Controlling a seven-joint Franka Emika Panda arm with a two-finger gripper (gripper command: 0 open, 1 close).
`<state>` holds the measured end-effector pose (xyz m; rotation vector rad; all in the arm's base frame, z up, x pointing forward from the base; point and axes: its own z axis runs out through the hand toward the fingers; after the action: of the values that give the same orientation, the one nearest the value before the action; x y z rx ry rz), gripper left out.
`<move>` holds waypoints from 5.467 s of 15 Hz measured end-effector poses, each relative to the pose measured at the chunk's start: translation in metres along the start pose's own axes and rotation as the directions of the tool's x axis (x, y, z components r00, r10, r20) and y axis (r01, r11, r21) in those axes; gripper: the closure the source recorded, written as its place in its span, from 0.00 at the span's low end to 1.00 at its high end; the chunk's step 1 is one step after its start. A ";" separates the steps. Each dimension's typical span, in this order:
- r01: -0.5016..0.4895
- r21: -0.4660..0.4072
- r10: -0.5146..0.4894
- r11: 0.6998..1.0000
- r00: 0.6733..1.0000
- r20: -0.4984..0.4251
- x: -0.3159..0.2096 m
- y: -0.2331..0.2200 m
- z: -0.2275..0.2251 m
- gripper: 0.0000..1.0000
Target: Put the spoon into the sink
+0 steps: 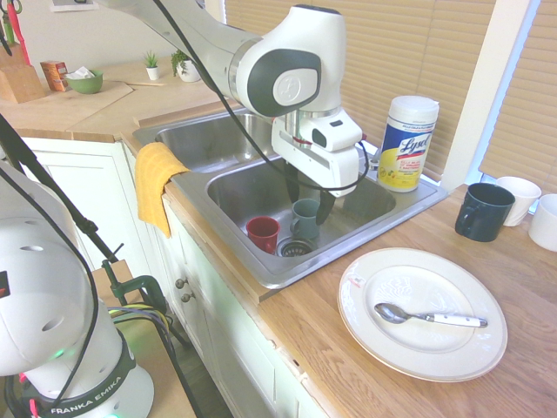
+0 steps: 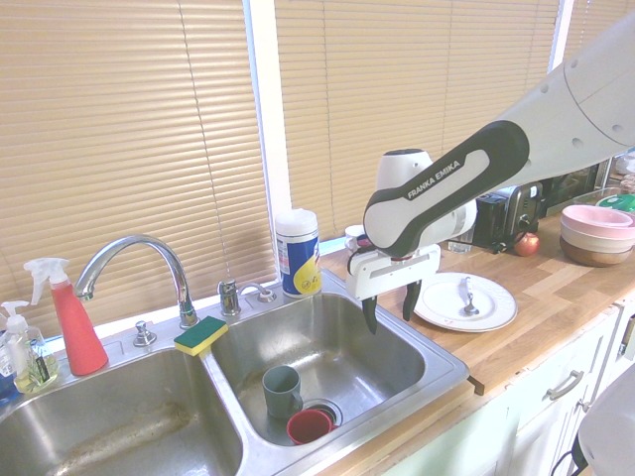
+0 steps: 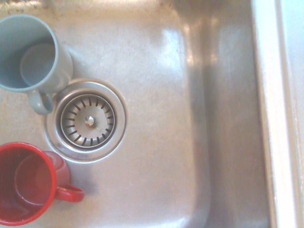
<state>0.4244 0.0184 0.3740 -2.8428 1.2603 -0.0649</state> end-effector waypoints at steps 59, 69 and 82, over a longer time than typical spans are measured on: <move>-0.680 0.155 0.695 0.717 0.714 -0.082 0.209 0.161 0.046 1.00; -0.648 0.252 0.689 0.719 0.713 -0.130 0.202 0.163 -0.019 1.00; -0.278 0.202 0.339 0.939 0.846 -0.413 -0.025 -0.059 -0.081 1.00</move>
<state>0.4474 0.0760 0.4565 -2.5482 1.7011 -0.7973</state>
